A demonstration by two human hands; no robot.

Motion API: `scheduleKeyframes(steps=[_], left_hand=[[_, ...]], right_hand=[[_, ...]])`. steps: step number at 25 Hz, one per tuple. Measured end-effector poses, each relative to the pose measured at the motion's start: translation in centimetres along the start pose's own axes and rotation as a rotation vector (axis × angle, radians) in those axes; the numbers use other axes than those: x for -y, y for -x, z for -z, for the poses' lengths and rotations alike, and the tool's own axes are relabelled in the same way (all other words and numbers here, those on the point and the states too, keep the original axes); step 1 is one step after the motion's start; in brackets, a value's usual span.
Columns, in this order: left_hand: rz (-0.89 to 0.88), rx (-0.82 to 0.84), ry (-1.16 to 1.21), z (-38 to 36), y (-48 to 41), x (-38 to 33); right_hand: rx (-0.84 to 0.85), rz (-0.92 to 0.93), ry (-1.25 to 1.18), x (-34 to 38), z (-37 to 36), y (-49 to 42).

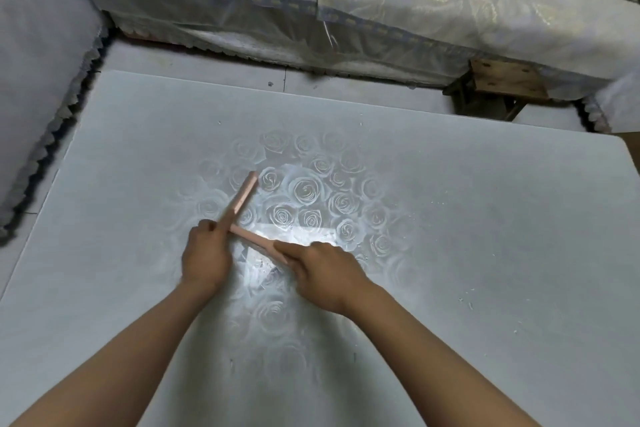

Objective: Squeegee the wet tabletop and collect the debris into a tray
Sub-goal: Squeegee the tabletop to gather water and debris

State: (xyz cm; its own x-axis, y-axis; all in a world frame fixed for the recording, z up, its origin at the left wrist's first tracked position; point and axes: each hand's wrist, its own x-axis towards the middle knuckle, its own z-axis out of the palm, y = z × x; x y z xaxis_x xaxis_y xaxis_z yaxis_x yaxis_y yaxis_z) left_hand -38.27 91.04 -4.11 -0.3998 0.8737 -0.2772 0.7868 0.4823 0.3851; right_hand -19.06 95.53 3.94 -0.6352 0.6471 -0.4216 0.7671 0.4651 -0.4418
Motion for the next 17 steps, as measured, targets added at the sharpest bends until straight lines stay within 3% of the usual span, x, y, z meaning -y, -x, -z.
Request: scheduleKeyframes(steps=[3,8,13,17], left_hand=[[-0.079,-0.004,0.080,-3.9,3.6,-4.5],[-0.233,0.094,-0.020,-8.4,8.7,-11.3],[-0.103,-0.086,0.045,-4.3,7.5,-5.2],[0.061,-0.105,-0.004,-3.3,5.9,0.1]], right_hand=[[0.004,-0.029,-0.057,-5.2,0.0,6.0],[0.015,-0.156,-0.034,-11.0,1.9,15.6],[-0.101,0.048,-0.059,-5.3,1.4,10.7],[-0.033,0.082,-0.086,-1.4,-1.7,5.3]])
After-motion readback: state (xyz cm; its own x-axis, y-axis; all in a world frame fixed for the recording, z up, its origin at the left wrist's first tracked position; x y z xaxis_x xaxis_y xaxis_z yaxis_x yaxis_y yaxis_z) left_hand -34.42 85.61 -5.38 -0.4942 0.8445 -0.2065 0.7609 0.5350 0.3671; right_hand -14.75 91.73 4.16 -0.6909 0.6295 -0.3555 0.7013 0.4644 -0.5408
